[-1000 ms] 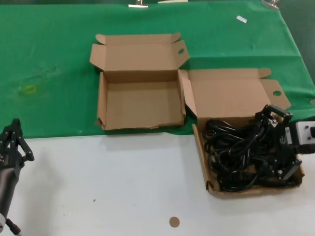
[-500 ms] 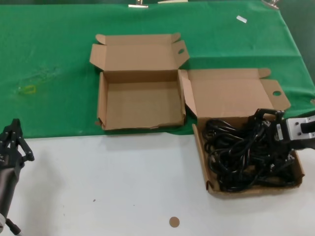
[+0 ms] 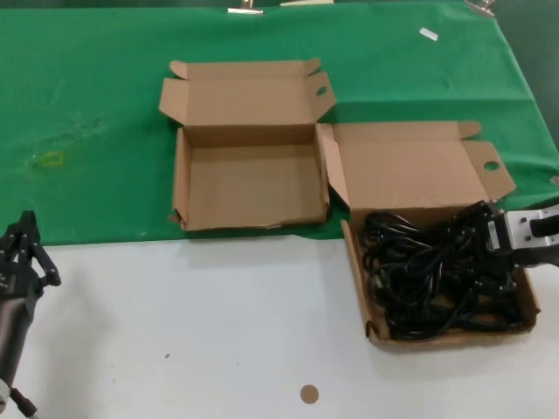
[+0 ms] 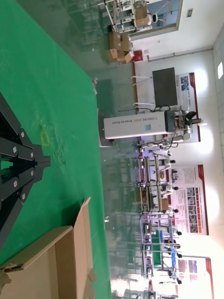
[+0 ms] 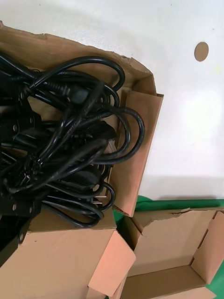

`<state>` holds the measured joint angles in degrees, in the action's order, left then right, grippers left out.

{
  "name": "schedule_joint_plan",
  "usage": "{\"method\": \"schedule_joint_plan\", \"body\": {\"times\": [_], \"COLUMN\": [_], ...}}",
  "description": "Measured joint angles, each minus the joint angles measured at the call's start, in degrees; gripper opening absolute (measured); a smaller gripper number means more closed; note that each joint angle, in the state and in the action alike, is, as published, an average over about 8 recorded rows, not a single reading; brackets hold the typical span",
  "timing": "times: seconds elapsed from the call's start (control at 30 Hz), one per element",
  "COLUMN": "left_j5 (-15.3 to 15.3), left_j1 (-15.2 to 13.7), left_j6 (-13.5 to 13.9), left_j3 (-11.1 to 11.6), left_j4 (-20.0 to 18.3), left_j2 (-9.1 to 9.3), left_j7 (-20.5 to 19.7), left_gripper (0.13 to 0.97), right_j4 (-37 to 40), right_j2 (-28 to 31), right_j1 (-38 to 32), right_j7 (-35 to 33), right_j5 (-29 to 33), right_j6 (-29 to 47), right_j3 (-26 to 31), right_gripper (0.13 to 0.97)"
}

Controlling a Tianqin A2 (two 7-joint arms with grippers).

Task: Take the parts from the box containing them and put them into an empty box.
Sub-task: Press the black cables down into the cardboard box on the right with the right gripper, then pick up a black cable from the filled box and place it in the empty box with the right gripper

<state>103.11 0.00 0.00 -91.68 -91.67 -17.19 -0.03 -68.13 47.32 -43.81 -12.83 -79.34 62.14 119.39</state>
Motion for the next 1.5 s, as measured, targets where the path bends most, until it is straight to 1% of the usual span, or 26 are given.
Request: {"method": "schedule_joint_plan", "body": {"times": [0.03,0.3,0.33,0.6,0.83,1.07,1.27,1.5], "left_j5": [0.00,0.00,0.00,0.00,0.00,0.00,0.00,0.00], "left_j1": [0.00,0.00,0.00,0.00,0.00,0.00,0.00,0.00], "left_j6": [0.00,0.00,0.00,0.00,0.00,0.00,0.00,0.00], "left_j3": [0.00,0.00,0.00,0.00,0.00,0.00,0.00,0.00], "left_j4": [0.00,0.00,0.00,0.00,0.00,0.00,0.00,0.00], "left_j2": [0.00,0.00,0.00,0.00,0.00,0.00,0.00,0.00], "left_j7": [0.00,0.00,0.00,0.00,0.00,0.00,0.00,0.00], "left_gripper": [0.144,0.144,0.144,0.144,0.144,0.144,0.144,0.144], "right_j4": [0.00,-1.11,-1.46,-4.88,-8.21,-11.00,-11.79,-9.86], "right_j2": [-0.04,0.28,0.44,2.04,3.09,2.28,-1.10,-7.28], "right_j1": [-0.01,-0.03,0.00,-0.02,-1.18,-4.79,-9.04,-13.77], "right_j7": [0.07,1.27,1.52,4.06,6.68,9.70,11.87,13.63], "right_j5": [0.10,0.87,0.98,1.68,2.11,3.14,5.06,7.46], "right_j6": [0.09,1.21,1.42,3.29,5.30,7.65,8.66,8.44], "right_j3": [-0.04,-0.30,-0.34,-0.90,-1.51,-1.51,-0.40,1.79], "right_gripper": [0.551,0.347,0.347,0.227,0.225,0.221,0.219,0.219]}}
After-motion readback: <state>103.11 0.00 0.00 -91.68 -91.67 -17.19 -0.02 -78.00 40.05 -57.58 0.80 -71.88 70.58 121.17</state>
